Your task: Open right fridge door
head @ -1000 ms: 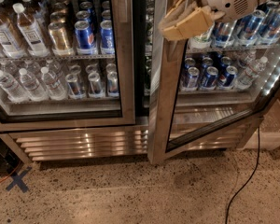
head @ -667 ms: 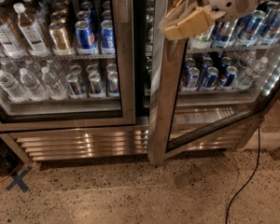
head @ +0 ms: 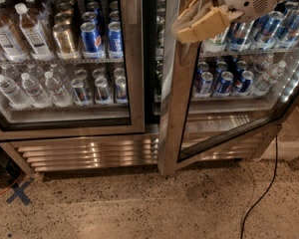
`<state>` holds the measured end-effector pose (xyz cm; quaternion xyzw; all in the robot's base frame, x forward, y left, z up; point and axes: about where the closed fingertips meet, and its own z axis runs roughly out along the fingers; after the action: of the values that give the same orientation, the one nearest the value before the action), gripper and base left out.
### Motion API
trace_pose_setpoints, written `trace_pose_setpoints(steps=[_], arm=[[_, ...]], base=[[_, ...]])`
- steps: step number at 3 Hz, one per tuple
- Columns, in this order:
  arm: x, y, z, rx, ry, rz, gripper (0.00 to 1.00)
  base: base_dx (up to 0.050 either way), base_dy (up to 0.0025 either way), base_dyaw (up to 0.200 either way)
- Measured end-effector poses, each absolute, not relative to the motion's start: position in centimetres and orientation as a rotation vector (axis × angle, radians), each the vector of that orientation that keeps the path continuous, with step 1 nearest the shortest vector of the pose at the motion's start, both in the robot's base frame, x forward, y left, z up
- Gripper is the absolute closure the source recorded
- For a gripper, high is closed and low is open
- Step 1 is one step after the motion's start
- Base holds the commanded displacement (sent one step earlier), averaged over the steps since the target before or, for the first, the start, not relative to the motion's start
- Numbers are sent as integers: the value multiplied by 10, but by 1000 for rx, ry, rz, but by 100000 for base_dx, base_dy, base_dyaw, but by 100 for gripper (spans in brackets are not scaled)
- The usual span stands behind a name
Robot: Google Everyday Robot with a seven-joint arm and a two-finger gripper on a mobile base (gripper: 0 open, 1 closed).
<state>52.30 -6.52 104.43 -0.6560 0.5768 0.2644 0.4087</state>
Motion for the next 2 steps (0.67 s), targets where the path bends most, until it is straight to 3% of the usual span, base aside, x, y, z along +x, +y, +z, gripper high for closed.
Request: trace_pose_setpoints(steps=[2], arm=[[519, -87, 1073, -1615, 1496, 508, 12]], base=[[0, 0, 0]])
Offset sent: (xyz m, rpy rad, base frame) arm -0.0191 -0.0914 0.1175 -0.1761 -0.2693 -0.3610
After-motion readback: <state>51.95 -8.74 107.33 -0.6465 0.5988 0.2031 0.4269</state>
